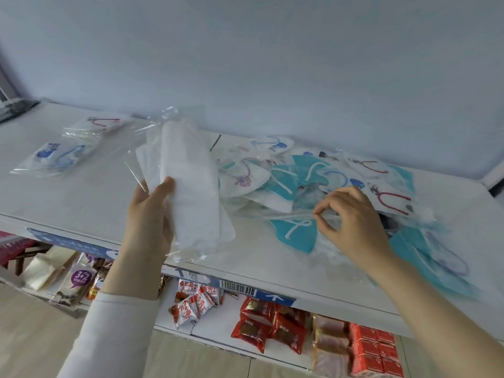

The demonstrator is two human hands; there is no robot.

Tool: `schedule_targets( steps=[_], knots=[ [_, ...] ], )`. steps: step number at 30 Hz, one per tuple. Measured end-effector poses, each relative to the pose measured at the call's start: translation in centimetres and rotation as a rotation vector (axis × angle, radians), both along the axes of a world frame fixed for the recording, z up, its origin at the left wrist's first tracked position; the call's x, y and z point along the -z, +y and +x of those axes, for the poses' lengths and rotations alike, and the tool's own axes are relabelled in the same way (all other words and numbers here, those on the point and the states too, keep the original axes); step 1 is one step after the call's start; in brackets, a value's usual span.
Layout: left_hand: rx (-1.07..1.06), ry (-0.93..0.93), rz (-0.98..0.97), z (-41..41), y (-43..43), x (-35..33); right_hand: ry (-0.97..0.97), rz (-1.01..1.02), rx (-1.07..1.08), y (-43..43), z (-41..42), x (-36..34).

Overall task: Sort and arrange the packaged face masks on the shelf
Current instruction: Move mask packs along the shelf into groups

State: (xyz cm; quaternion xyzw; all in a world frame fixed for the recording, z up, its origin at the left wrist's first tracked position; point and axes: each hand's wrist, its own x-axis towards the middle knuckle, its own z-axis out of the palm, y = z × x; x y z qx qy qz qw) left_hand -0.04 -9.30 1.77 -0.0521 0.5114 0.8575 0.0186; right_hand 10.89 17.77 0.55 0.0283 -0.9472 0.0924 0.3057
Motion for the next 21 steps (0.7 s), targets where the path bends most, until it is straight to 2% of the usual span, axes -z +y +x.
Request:
schedule_targets(
  steps=[3,5,7,10,13,15,18,21],
  knots=[
    [-0.007,0.018,0.009,-0.2,-0.5,-0.4,-0.010,-0.091,-0.071,-0.6,-0.2,-0.4],
    [-0.020,0.021,0.019,0.0,-0.9,-0.6,0.012,-0.259,-0.048,-0.9,-0.3,-1.3],
    [-0.044,0.030,0.035,0.0,-1.4,-0.8,-0.011,-0.453,0.050,-1.0,-0.4,-2.7],
    [-0.066,0.038,0.046,0.0,-1.9,-1.0,-0.159,-0.832,0.216,-0.3,-0.7,-3.8],
    [-0.029,0.039,0.018,0.8,-0.9,-0.6,-0.165,-1.215,0.205,-0.2,-0.3,-3.9],
    [0.011,0.031,-0.014,1.6,0.5,0.0,-0.168,-1.372,0.178,-0.6,0.1,-4.0],
    [0.042,0.016,-0.048,2.8,2.7,0.8,-0.120,-1.427,0.171,-1.2,0.6,-4.0],
    [0.074,0.000,-0.081,3.8,4.6,1.2,0.012,-1.285,0.147,-1.9,1.4,-4.3]
  ],
)
